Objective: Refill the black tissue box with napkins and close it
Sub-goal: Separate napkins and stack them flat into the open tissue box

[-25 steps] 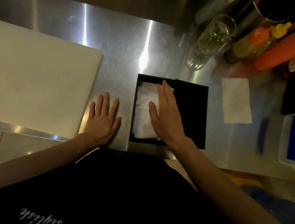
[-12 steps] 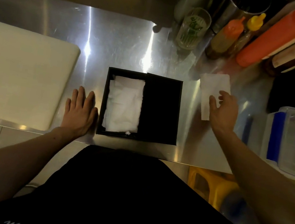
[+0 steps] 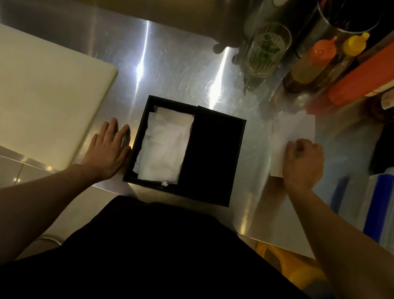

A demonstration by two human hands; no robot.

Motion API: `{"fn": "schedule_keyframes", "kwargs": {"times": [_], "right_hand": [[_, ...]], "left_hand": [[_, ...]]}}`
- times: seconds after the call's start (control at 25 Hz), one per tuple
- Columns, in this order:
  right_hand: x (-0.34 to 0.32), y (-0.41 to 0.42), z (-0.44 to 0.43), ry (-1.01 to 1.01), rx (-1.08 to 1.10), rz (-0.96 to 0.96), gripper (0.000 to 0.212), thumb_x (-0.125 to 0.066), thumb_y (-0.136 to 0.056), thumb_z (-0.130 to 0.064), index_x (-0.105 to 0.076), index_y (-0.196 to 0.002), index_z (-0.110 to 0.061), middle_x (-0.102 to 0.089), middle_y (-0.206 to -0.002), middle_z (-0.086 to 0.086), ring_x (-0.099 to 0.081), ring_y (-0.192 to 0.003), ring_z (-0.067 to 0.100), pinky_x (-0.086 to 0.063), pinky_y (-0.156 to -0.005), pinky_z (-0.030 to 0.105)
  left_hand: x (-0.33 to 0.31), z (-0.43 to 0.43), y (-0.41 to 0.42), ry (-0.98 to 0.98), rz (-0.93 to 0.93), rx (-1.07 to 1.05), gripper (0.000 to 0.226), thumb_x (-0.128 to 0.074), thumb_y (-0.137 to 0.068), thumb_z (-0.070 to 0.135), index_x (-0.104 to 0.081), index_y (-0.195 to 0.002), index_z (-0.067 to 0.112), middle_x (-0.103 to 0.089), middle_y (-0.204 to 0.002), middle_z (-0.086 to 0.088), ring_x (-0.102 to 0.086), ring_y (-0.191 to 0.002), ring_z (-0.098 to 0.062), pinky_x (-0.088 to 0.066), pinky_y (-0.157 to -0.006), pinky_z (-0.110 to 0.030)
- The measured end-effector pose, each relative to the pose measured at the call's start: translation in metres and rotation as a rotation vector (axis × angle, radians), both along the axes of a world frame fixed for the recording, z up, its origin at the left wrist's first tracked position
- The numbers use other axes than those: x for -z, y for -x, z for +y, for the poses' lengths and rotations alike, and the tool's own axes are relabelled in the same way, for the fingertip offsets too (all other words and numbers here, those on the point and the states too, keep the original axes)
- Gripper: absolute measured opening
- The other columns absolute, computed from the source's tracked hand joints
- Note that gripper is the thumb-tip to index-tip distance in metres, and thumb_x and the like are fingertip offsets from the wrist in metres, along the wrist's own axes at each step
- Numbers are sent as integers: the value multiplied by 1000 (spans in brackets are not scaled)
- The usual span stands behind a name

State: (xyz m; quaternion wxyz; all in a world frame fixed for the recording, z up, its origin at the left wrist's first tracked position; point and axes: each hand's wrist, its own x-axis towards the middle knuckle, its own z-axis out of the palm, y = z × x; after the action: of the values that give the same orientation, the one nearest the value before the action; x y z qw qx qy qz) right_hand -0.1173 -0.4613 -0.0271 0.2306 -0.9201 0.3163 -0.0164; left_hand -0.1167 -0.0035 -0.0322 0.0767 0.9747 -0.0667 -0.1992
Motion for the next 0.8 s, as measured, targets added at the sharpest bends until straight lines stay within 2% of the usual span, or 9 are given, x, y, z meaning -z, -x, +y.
{"fn": "schedule_keyframes", "kwargs": {"times": [0.24,0.4,0.64,0.8], "right_hand": [[1,-4,2,-57,50,-54,18,-52,-96,-27,-65,-99,-14,-62,-101,10,-61,-86,26,-46,-74,32],[-25,-4,21,-131,-2,-259,16,-55,-93,-29,-67,-94,-18,-66,-96,3,-61,-80,17,-50,-74,29],[-86,4,93,-234,-145,-486,10,-62,-91,-23,-70,-90,-16,-68,-86,1,-58,-70,7,-48,-67,20],[-126,11,158,-318,-179,-510,8,-65,-91,-21,-71,-93,-15,-65,-87,-5,-58,-71,1,-45,-66,10]], "left_hand": [[1,1,-2,-7,5,1,72,-15,-92,53,-26,-148,8,-19,-154,-29,-18,-140,-50,-30,-103,-62],[1,1,0,16,-26,-16,75,-13,-90,56,-23,-150,12,-14,-157,-26,-12,-144,-47,-24,-108,-60],[7,7,3,39,-56,-29,68,-18,-93,56,-21,-151,22,-13,-160,-18,-10,-147,-40,-21,-112,-58],[8,12,4,66,-67,-9,66,-21,-94,54,-19,-153,25,-10,-162,-15,-7,-148,-36,-16,-113,-55]]}}
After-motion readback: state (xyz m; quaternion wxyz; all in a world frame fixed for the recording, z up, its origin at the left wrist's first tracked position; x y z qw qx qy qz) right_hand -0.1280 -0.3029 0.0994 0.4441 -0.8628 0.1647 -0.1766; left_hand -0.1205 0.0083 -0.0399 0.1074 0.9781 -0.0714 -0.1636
